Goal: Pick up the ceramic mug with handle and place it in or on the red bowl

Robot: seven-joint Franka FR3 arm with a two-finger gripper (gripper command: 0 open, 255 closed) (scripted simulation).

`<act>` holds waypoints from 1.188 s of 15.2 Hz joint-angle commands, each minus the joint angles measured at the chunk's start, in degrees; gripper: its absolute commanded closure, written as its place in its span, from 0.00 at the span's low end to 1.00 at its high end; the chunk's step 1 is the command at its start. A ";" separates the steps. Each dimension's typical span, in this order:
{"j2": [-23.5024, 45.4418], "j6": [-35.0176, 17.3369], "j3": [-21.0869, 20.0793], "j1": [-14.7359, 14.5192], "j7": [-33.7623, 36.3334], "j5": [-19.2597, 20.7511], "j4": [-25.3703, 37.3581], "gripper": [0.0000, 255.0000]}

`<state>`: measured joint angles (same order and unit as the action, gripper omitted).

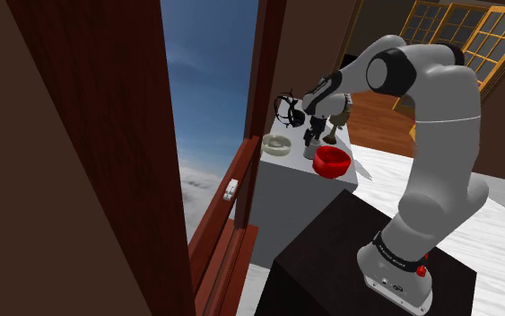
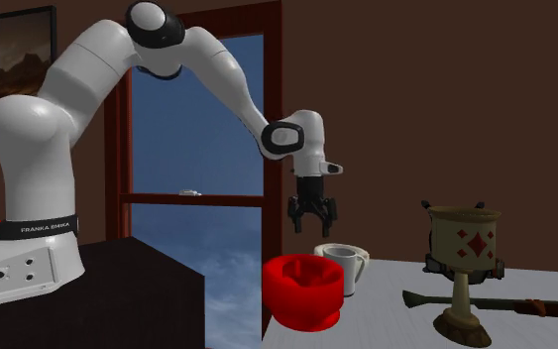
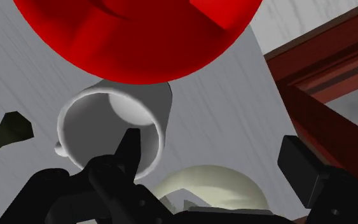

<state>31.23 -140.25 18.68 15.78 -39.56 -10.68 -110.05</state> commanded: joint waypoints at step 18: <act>12.46 -3.15 -1.97 4.54 -2.46 -2.45 9.73 0.00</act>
<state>43.69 -143.39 16.71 20.32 -42.02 -13.14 -100.33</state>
